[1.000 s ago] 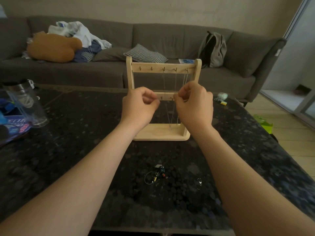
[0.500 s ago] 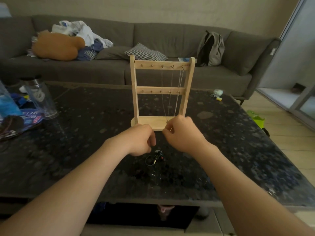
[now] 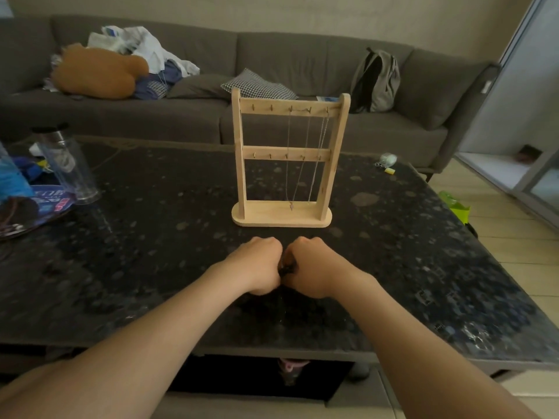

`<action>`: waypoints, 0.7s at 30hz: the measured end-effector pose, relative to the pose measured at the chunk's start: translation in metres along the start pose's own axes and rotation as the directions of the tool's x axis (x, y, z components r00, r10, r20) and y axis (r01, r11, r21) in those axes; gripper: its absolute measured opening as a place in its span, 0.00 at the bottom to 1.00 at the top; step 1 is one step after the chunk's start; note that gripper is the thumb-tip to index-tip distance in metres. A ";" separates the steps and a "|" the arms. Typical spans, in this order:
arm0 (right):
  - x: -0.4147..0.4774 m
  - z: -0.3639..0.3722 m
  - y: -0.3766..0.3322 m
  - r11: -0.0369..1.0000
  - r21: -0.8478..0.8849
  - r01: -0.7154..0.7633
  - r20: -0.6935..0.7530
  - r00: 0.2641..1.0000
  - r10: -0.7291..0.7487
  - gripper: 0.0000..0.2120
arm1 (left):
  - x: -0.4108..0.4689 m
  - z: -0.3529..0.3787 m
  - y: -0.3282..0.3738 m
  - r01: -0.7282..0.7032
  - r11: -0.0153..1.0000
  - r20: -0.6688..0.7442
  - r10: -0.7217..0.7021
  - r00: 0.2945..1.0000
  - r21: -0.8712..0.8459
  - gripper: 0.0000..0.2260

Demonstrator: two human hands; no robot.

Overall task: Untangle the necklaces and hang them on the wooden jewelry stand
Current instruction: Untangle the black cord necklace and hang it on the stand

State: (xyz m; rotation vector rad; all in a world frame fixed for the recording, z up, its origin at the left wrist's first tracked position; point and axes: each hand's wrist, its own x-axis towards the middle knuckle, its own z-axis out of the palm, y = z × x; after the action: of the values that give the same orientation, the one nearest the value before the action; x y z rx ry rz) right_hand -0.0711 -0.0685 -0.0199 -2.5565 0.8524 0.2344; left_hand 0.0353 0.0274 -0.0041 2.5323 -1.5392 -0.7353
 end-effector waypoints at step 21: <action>-0.017 -0.063 -0.041 0.547 0.820 0.168 -0.444 0.791 0.422 0.09 | -0.015 -0.049 0.016 -0.136 0.060 -0.143 -0.131 0.981 -0.989 0.14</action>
State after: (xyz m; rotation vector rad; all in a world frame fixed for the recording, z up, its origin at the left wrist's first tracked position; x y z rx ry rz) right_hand -0.0588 -0.0582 0.0554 -1.5882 1.0401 -0.8390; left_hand 0.0383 0.0243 0.0496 1.3406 -0.4439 -0.9957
